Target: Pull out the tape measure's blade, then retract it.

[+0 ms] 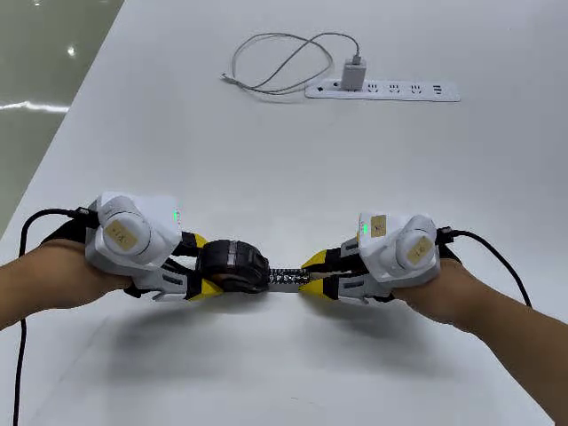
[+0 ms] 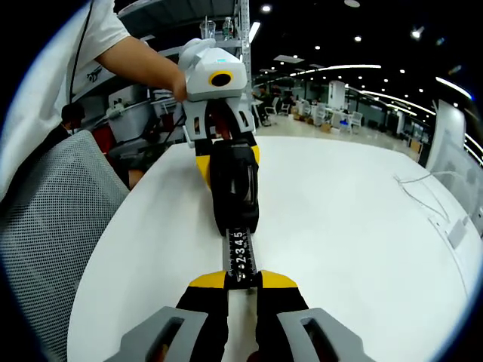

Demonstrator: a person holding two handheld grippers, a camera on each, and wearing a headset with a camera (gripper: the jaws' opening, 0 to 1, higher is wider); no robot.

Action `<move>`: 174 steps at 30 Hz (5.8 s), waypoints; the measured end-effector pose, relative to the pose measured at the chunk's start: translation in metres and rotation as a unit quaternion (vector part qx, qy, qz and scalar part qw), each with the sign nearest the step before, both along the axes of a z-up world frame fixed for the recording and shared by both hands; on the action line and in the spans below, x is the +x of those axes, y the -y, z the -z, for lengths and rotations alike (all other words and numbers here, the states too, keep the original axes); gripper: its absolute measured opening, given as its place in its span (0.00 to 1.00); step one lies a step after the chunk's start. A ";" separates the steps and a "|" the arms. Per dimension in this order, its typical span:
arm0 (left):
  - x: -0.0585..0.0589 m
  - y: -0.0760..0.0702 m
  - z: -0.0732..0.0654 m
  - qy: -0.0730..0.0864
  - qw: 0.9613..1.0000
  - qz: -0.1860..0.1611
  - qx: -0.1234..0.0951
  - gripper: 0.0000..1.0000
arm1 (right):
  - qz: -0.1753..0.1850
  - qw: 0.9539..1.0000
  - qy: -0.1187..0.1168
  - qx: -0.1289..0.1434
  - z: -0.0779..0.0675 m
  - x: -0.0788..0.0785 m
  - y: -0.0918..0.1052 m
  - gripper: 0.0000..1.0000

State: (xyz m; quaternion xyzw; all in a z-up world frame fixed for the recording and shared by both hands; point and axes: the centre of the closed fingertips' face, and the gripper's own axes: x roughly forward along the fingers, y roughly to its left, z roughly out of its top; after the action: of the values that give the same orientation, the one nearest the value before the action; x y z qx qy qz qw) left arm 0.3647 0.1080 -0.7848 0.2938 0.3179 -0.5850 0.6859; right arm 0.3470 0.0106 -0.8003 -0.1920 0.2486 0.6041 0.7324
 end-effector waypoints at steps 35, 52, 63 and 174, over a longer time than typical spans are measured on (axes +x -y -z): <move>0.000 -0.001 0.001 0.002 1.000 -0.004 -0.002 0.26 | 0.021 1.000 0.004 -0.015 -0.002 -0.002 0.038 0.09; 0.000 0.000 0.000 0.001 1.000 -0.003 0.001 0.26 | 0.022 0.999 0.010 -0.030 -0.004 -0.003 0.055 0.09; 0.000 0.000 0.000 0.001 1.000 -0.003 0.002 0.26 | 0.025 0.999 0.010 -0.038 -0.004 -0.004 0.066 0.09; 0.000 0.001 0.000 0.007 1.000 -0.002 0.010 0.26 | 0.055 0.989 -0.005 -0.136 -0.004 -0.027 0.184 0.09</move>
State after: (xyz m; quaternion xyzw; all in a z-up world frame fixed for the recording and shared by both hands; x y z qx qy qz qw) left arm 0.3649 0.1070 -0.7847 0.3045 0.3193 -0.5785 0.6860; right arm 0.3196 -0.1737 -0.7963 -0.2730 0.3427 0.5240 0.7304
